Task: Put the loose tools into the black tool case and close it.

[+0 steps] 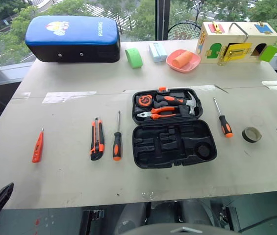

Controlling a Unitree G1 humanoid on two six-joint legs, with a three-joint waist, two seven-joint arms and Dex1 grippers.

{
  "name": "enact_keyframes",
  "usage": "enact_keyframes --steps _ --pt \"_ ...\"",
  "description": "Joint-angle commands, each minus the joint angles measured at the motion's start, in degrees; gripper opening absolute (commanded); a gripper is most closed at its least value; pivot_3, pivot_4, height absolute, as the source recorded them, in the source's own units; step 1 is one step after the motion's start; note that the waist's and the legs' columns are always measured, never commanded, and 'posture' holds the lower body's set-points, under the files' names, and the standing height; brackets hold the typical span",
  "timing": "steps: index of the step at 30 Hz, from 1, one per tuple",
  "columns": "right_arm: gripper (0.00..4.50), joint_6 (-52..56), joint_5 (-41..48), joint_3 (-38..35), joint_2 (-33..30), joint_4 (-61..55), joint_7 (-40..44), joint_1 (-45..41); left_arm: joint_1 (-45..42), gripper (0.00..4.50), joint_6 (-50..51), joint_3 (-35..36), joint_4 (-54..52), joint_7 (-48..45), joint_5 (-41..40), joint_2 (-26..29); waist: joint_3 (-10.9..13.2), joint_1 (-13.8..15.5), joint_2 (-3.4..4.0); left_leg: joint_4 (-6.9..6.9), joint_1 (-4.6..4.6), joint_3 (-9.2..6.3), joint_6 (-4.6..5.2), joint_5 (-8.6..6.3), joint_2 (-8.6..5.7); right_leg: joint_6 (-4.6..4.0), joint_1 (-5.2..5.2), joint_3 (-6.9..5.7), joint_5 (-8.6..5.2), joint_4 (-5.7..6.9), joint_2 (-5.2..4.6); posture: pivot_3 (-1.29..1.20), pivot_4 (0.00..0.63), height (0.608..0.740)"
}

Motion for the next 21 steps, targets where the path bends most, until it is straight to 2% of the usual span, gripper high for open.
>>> enact_keyframes --steps 1,4,9,11,15,16,21 --pt "4.5 -1.71 -0.4 -0.47 -0.53 1.21 0.35 -1.29 0.16 4.45 -1.52 0.45 1.86 -1.12 0.48 1.69 0.0 0.0 0.0 0.0 0.0 0.0 0.0 0.0 0.0 0.0 0.0 0.0 0.0 0.0 0.0 0.0 0.15 0.735" --pt "4.5 -3.65 -1.13 -0.44 -0.34 3.2 -0.2 -1.62 -1.83 4.45 -2.1 -0.13 7.99 -2.24 1.68 4.9 -0.05 0.1 0.09 -0.01 0.02 -0.04 0.0 0.0 0.0 -0.01 0.0 -0.05 0.0 0.02 0.0 0.0 0.15 0.735" --pt "4.5 -6.04 -1.53 -0.82 -0.05 5.04 -1.03 -3.15 -3.15 4.45 -4.6 -1.25 12.72 -4.1 2.86 6.3 -0.12 -0.59 0.29 -0.04 0.01 -0.04 0.0 0.0 -0.08 0.0 0.06 -0.03 0.0 -0.02 -0.06 0.0 0.15 0.735" --pt "4.5 -6.31 -1.69 -0.64 -0.09 5.53 -0.72 -3.41 -3.82 4.45 -5.74 -1.7 14.82 -4.79 3.43 6.83 -0.09 -1.91 0.44 -0.08 -0.01 -1.71 0.16 -0.02 -0.9 0.07 0.83 -1.72 -0.21 -0.23 -0.83 0.0 0.15 0.735" --pt "4.5 -4.94 -1.59 -0.65 -0.28 6.29 -0.3 -3.79 -8.49 4.45 -13.69 -3.66 31.72 -9.4 6.46 11.44 0.05 -2.7 0.95 -0.06 0.37 -5.15 -0.37 0.54 -2.89 0.16 2.16 -4.54 -1.17 0.03 -1.84 0.0 0.15 0.735" --pt "4.5 -4.8 -1.58 -0.71 -0.36 6.4 -0.19 -3.81 -9.39 4.45 -15.95 -4.0 35.66 -10.63 6.92 12.3 0.02 -2.41 1.1 -0.14 0.46 -5.54 -0.47 0.63 -3.08 0.16 2.28 -4.81 -1.31 0.09 -2.24 0.0 0.15 0.735" --pt "4.5 -4.53 -1.22 -1.05 -0.62 5.15 0.71 -3.04 -12.98 4.45 -23.81 -5.83 47.04 -16.6 7.5 14.88 -0.02 -0.88 1.22 -0.44 0.56 -5.04 -0.59 0.69 -2.86 0.03 2.11 -4.36 -1.38 0.15 -2.28 0.0 0.15 0.735"
